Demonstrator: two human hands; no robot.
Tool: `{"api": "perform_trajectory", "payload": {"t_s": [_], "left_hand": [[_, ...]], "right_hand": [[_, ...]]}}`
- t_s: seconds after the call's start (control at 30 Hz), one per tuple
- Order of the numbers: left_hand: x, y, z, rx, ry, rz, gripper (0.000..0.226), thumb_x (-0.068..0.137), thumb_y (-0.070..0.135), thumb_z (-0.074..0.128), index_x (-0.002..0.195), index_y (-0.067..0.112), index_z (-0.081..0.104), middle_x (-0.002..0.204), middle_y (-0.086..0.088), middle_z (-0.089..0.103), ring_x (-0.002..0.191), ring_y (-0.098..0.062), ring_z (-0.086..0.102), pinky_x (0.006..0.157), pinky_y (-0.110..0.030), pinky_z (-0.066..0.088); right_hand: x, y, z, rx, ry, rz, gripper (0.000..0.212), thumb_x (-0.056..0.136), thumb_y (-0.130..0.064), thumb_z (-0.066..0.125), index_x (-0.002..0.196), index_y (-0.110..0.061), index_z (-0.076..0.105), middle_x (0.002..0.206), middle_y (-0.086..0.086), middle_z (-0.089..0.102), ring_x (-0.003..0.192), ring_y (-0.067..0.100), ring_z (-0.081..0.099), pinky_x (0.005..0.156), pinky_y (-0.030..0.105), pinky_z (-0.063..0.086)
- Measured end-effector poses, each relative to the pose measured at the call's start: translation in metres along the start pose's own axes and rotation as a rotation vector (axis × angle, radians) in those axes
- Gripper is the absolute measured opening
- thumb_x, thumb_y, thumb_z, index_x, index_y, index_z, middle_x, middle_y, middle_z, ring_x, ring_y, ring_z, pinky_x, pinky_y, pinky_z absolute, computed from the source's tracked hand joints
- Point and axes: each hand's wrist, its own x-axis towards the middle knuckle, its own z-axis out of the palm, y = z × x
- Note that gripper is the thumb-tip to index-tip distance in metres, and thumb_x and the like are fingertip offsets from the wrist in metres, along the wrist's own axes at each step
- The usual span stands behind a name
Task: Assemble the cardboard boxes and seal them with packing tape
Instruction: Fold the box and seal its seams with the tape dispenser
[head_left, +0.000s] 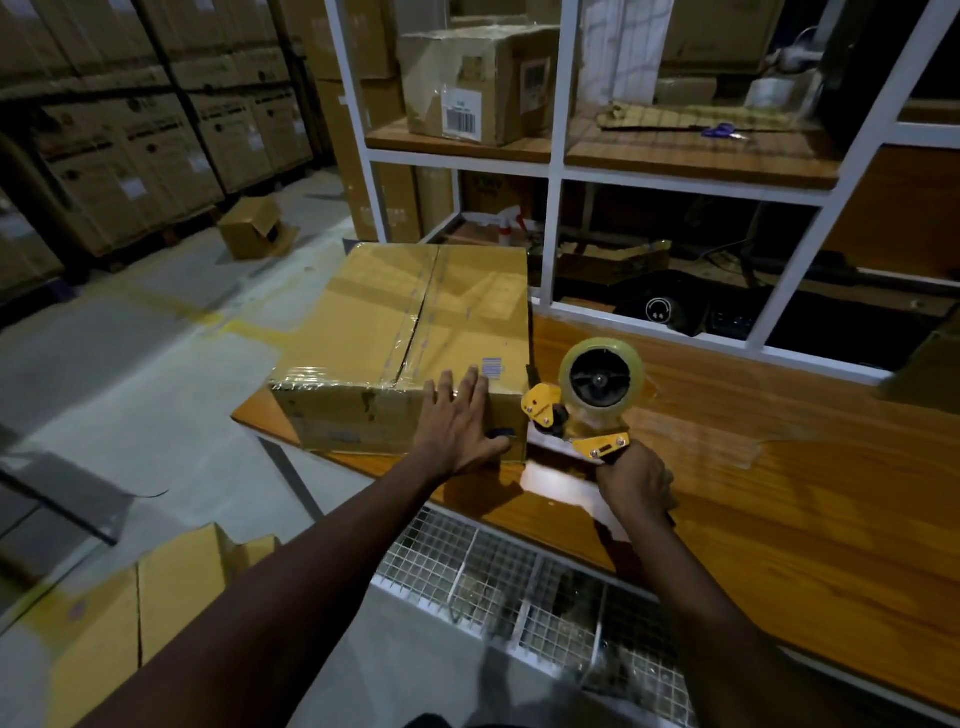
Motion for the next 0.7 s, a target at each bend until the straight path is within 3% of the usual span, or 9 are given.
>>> {"api": "perform_trajectory", "payload": {"t_s": [0.2,0.3,0.4,0.5,0.7], "left_hand": [[-0.001,-0.008,0.003,-0.03,0.031,-0.009,0.11,0.068,0.08,0.001,0.158,0.017,0.001,0.166,-0.011,0.001,0.15,-0.04,0.004,0.119,-0.054,0.005],[0.0,-0.003,-0.002,-0.087,0.022,-0.027,0.095,0.076,0.076,0.011,0.158,0.028,0.004,0.165,-0.013,0.005,0.148,-0.044,0.005,0.118,-0.057,0.004],[0.004,0.009,-0.011,-0.113,0.028,0.003,0.083,0.079,0.073,0.019,0.155,0.039,0.009,0.16,-0.019,0.015,0.145,-0.05,0.012,0.115,-0.062,0.004],[0.007,0.024,-0.017,-0.027,0.071,0.102,0.088,0.074,0.073,0.008,0.153,0.036,0.021,0.152,-0.018,0.028,0.14,-0.041,0.026,0.115,-0.061,0.014],[0.013,0.037,-0.016,0.044,0.082,0.119,0.089,0.072,0.072,0.007,0.147,0.032,0.035,0.153,-0.017,0.028,0.138,-0.042,0.028,0.112,-0.054,0.022]], "right_hand": [[0.006,0.009,-0.014,0.092,0.248,-0.086,0.011,0.091,-0.025,0.066,0.099,-0.021,0.06,0.109,0.01,0.063,0.114,0.039,0.044,0.093,0.05,0.034],[0.008,0.019,-0.028,0.042,0.345,-0.082,0.012,0.088,-0.022,0.067,0.098,-0.021,0.06,0.107,0.008,0.063,0.115,0.039,0.044,0.093,0.05,0.033],[0.013,0.029,-0.037,-0.007,0.378,-0.049,0.018,0.084,-0.018,0.07,0.101,-0.019,0.063,0.113,0.01,0.058,0.117,0.039,0.04,0.095,0.053,0.032],[0.022,0.037,-0.044,-0.065,0.428,-0.037,0.019,0.083,-0.023,0.071,0.102,-0.021,0.069,0.123,0.012,0.052,0.117,0.038,0.039,0.096,0.051,0.031],[0.036,0.068,-0.052,-0.103,0.423,-0.034,0.026,0.077,-0.034,0.078,0.1,-0.026,0.071,0.143,0.007,0.046,0.139,0.035,0.027,0.109,0.057,0.023]]}}
